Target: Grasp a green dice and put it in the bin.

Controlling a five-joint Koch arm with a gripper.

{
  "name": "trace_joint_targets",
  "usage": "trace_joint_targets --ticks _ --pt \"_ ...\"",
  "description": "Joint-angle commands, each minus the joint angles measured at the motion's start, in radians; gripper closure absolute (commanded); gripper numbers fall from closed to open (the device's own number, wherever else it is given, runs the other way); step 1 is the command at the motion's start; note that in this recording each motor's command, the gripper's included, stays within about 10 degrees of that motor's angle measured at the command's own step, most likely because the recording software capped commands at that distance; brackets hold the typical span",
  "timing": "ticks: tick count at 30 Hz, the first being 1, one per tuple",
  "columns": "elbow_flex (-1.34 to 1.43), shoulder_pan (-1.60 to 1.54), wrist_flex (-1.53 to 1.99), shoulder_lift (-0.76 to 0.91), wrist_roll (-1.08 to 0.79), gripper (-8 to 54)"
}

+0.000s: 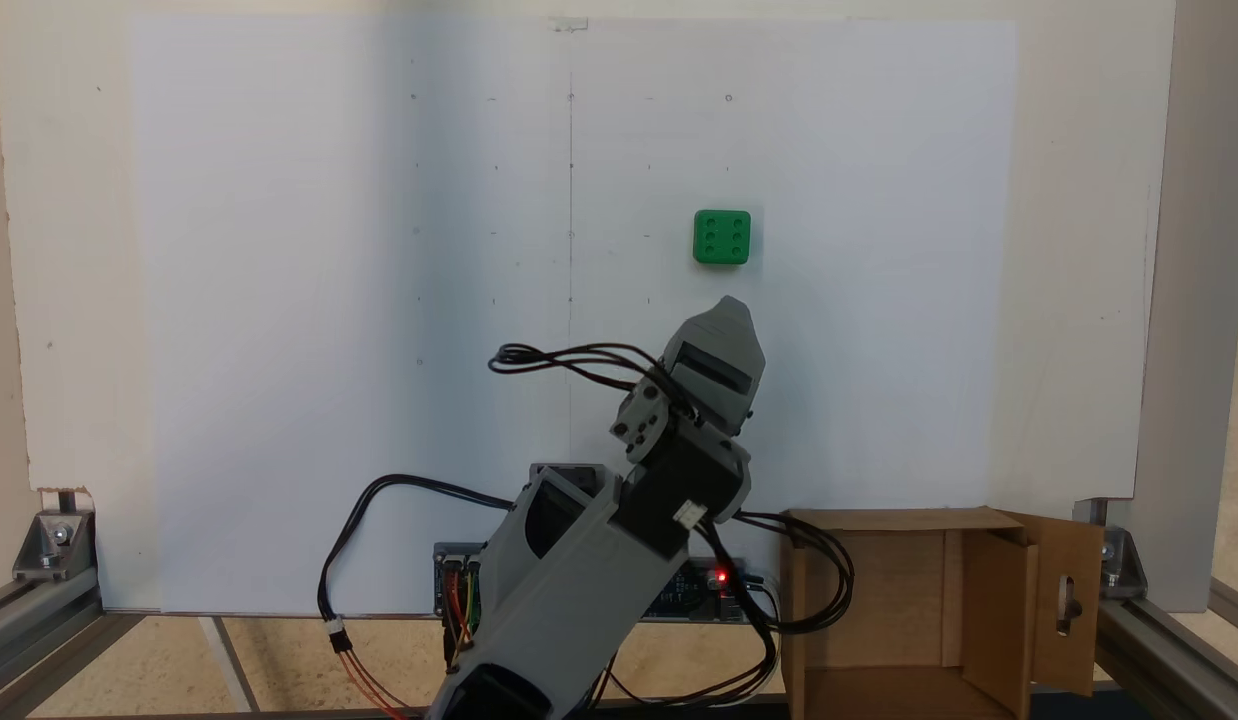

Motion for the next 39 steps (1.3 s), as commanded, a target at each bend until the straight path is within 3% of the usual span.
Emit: trace_joint_targets --ticks 1,9,17,39 --pt "-0.08 0.002 0.031 -0.02 -0.165 0.1" --pt "-0.163 0.028 0.028 -0.123 -0.313 0.0" --pt "-0.301 0.055 0.015 -0.23 -0.313 0.1" --pt "-0.354 -0.091 -0.031 -0.359 -0.325 0.2"
